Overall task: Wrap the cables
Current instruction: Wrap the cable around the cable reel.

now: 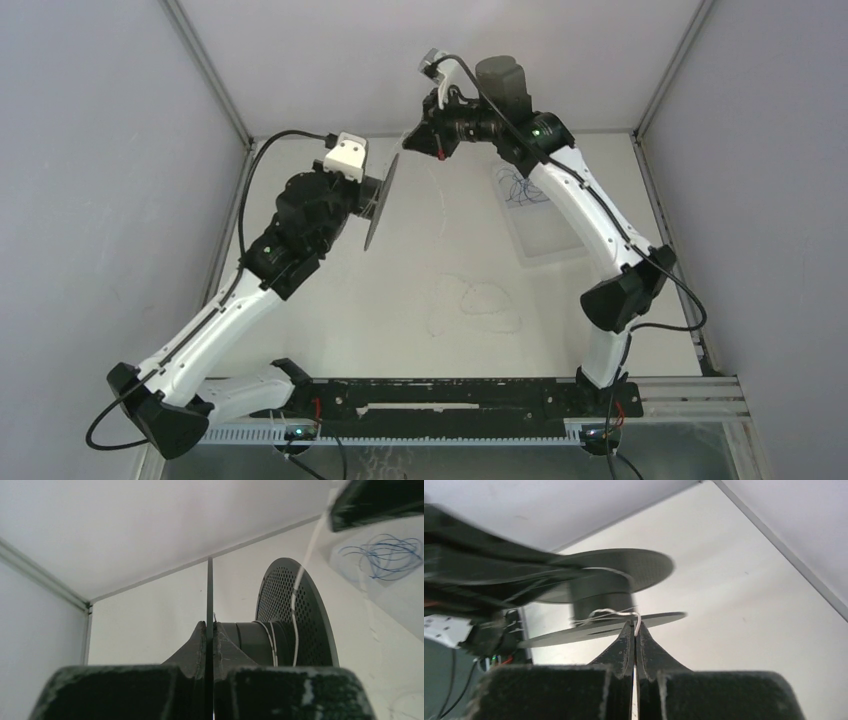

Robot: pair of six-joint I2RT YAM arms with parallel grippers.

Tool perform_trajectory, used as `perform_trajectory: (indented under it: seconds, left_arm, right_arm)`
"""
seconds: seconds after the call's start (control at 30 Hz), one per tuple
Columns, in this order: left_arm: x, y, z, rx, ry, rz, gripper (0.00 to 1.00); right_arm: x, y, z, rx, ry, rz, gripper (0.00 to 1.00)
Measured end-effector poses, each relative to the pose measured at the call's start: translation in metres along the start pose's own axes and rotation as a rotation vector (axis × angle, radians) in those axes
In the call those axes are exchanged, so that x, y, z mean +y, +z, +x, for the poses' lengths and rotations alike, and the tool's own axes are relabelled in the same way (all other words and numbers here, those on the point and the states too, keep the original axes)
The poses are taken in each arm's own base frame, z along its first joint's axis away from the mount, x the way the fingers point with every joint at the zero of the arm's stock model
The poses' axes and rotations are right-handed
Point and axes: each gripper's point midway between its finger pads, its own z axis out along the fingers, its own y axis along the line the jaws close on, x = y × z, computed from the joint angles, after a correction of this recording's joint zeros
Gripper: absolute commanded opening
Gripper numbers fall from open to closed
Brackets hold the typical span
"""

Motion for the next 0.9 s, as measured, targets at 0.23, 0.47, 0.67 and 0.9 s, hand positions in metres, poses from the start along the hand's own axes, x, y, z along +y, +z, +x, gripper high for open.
perform_trajectory:
  seconds: [0.23,0.47,0.67,0.9]
  left_arm:
    - [-0.024,-0.012,-0.004,-0.015,-0.025,0.159,0.00]
    - [-0.037,-0.018,0.000,0.009,-0.086,0.243,0.00]
    - [-0.026,-0.024,-0.002,0.054,-0.144,0.250,0.00]
    - [-0.023,-0.047,-0.052,-0.010,-0.245,0.317,0.00]
  right_arm:
    - [-0.079,0.016,0.039,0.069,0.087,0.136,0.00]
    - [-0.095,0.030,0.082,0.131,0.151,0.107,0.00]
    - [-0.096,0.041,0.156,0.219,0.258,0.043,0.00]
    - [-0.091,0.046,0.208,0.258,0.320,-0.008,0.05]
